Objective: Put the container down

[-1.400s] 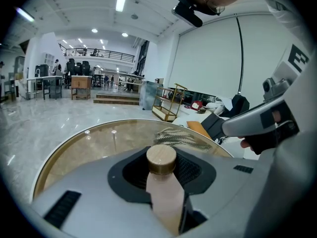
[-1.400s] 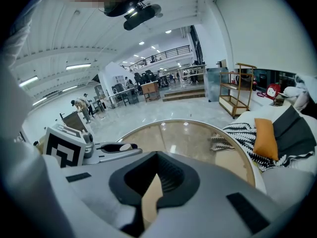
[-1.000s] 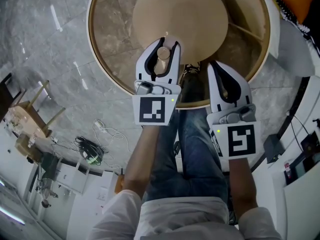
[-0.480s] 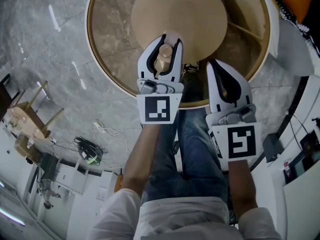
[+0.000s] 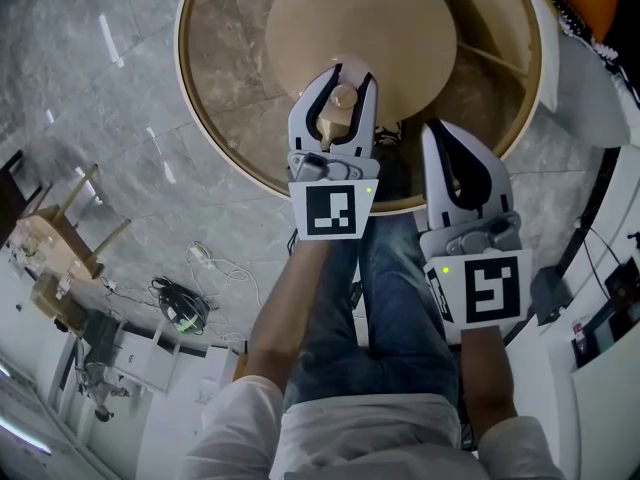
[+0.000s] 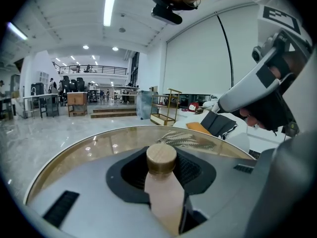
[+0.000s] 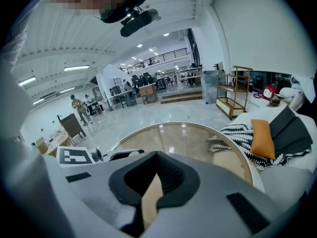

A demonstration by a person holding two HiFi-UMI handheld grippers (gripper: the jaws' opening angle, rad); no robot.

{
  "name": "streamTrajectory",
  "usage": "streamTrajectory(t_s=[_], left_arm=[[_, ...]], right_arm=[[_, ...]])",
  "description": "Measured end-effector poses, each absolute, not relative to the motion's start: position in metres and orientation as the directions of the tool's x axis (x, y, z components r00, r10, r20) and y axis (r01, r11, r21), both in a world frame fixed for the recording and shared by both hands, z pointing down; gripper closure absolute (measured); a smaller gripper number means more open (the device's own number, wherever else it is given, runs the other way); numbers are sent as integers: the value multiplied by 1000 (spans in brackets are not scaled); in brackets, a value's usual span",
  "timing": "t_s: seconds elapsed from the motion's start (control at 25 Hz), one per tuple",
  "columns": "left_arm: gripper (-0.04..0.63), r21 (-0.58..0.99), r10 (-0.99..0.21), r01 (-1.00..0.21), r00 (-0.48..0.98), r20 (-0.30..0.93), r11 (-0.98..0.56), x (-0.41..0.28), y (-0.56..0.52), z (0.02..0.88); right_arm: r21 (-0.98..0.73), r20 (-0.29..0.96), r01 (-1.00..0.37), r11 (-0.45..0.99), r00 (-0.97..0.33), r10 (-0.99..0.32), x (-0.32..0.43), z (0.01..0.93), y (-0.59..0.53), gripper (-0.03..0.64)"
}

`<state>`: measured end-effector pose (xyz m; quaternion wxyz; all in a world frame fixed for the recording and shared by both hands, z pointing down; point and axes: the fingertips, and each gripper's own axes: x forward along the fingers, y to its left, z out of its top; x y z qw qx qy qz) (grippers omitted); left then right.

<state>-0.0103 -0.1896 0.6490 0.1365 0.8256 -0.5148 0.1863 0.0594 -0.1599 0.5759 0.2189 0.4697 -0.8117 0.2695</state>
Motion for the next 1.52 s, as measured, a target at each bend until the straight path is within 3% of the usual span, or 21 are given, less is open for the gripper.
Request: streamTrajectory(t_s=[1.52], left_arm=[[451,75,-792,-891,435,428,-448,-13,-182,617]], right_arm=[[-206,588,-892,402,-441,-678,57,542,-142,601]])
